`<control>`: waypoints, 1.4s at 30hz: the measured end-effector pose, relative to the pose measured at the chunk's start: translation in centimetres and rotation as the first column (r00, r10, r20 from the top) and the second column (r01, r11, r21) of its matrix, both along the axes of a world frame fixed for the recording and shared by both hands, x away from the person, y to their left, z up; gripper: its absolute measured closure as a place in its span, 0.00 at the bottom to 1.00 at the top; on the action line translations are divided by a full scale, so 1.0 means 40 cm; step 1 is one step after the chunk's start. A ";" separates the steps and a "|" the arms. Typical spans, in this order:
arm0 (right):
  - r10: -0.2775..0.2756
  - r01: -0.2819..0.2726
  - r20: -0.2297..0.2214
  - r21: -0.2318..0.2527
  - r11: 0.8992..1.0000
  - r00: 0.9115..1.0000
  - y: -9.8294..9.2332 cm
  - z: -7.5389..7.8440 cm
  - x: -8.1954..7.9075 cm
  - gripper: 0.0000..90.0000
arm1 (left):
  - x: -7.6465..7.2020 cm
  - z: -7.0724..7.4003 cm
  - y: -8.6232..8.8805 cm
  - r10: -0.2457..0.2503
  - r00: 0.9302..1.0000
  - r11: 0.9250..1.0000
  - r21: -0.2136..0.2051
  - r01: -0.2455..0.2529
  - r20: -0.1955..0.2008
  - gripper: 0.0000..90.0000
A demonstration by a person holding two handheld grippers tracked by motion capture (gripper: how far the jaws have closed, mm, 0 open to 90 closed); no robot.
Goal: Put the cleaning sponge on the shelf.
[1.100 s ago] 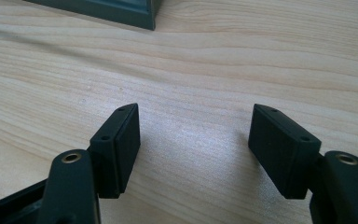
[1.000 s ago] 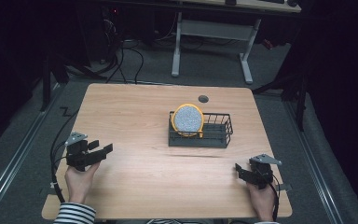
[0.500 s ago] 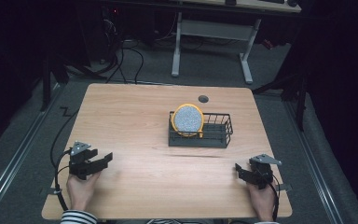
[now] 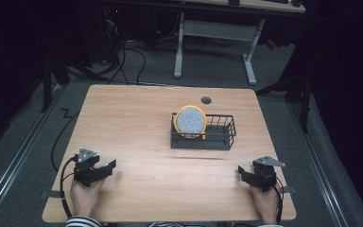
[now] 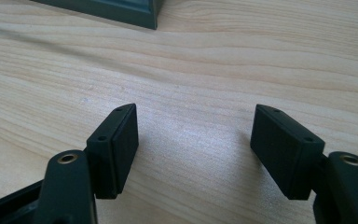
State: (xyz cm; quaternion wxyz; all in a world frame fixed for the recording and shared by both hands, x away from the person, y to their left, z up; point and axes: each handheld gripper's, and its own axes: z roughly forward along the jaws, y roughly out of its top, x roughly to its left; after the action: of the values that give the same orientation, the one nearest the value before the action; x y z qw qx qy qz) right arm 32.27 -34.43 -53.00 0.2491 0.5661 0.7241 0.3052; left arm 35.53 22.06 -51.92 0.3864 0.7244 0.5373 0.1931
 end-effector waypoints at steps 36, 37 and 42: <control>-0.002 0.002 0.000 0.000 1.000 1.000 0.000 0.000 0.000 0.36 | -0.004 -0.045 -0.032 0.018 1.000 0.991 0.131 -0.017 -0.008 0.28; -0.002 0.002 0.000 0.000 1.000 1.000 -0.001 0.000 0.000 0.36 | -0.004 -0.045 -0.032 0.019 1.000 0.991 0.130 -0.018 -0.008 0.28; -0.003 0.003 0.001 -0.001 1.000 1.000 -0.001 0.000 0.000 0.36 | -0.004 -0.045 -0.032 0.019 1.000 0.992 0.129 -0.017 -0.008 0.28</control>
State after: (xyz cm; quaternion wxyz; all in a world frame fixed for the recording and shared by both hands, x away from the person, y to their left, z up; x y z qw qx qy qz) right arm 32.27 -34.47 -53.01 0.2500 0.5670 0.7232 0.3049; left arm 35.36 20.77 -53.71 0.3346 0.7438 0.5321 0.2276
